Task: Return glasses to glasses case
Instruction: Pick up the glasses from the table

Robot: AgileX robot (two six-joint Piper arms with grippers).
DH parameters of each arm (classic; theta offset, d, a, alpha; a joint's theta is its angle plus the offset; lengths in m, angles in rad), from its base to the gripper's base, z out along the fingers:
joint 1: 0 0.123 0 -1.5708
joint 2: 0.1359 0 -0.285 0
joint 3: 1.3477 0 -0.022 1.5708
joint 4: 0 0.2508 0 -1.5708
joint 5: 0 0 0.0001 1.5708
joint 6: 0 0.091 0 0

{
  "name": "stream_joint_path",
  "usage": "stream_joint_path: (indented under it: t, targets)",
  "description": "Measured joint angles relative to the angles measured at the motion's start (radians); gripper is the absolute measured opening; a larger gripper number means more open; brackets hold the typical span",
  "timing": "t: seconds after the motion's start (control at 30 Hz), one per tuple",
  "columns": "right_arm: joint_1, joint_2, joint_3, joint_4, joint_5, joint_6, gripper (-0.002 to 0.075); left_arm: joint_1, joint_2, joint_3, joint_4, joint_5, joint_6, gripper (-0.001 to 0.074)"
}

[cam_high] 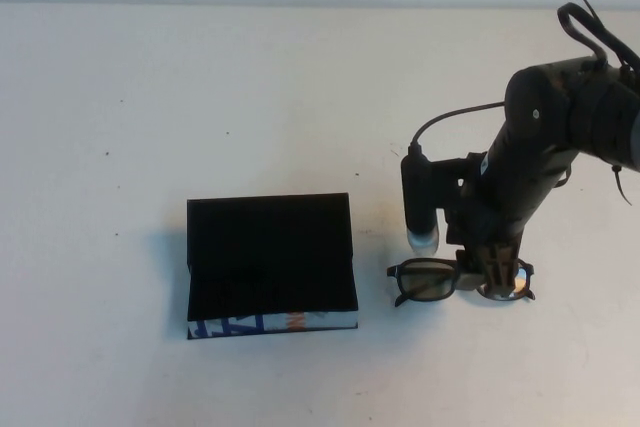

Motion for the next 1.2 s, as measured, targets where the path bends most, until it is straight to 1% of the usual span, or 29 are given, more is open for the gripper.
stream_joint_path:
  t: [0.17, 0.97, 1.07, 1.2]
  targets:
    - [0.0, 0.038, -0.036, -0.004, 0.019, 0.0, 0.0417, 0.0, 0.0, 0.0, 0.0, 0.0, 0.0, -0.0001]
    - [0.0, 0.1, -0.038, -0.022, 0.032, 0.0, 0.0416, 0.0, 0.0, 0.0, 0.0, 0.0, 0.0, -0.0001]
    - [0.0, 0.102, -0.038, -0.024, 0.032, 0.0, 0.04, 0.0, 0.0, 0.0, 0.0, 0.0, 0.0, -0.0001]
    - [0.0, 0.102, -0.038, -0.024, 0.034, 0.0, 0.0357, 0.0, 0.0, 0.0, 0.0, 0.0, 0.0, -0.0001]
